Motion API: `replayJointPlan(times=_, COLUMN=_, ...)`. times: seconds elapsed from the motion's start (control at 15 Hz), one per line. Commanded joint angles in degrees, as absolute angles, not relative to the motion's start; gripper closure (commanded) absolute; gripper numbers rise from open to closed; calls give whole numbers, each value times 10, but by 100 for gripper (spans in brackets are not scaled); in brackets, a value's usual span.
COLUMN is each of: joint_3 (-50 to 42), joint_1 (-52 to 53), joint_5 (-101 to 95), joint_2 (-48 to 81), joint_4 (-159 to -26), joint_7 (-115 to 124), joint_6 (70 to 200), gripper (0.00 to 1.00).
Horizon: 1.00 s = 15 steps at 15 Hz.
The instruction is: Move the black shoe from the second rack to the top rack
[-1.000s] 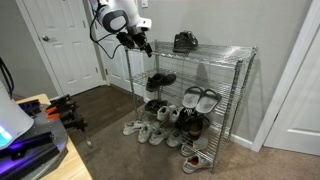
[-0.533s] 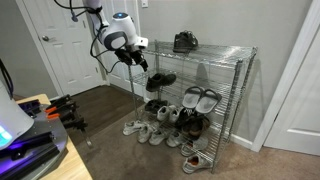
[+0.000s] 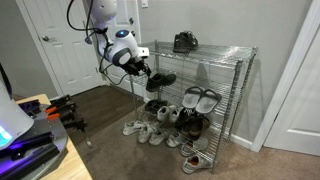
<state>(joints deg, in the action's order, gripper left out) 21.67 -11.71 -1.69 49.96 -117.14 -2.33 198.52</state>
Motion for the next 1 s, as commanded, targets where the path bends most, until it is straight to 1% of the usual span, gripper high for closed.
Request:
replayJointPlan(times=0.0, joint_3=196, joint_1=-101, joint_5=-54, joint_2=557, joint_4=-1081, joint_7=-7, joint_6=1984, gripper=0)
replayJointPlan(times=0.33, joint_3=139, joint_1=-47, joint_5=-18, joint_2=591, joint_4=-1009, joint_7=11, joint_6=1981, gripper=0)
replayJointPlan(times=0.47, joint_3=96, joint_1=-14, joint_5=3, joint_2=592, joint_4=-1002, joint_7=17, joint_6=1981, gripper=0)
replayJointPlan(times=0.67, joint_3=55, joint_1=18, joint_5=26, joint_2=599, joint_4=-994, joint_7=24, joint_6=1981, gripper=0)
replayJointPlan(times=0.93, joint_3=29, joint_1=44, joint_5=47, joint_2=604, joint_4=-1005, joint_7=28, joint_6=1975, gripper=0)
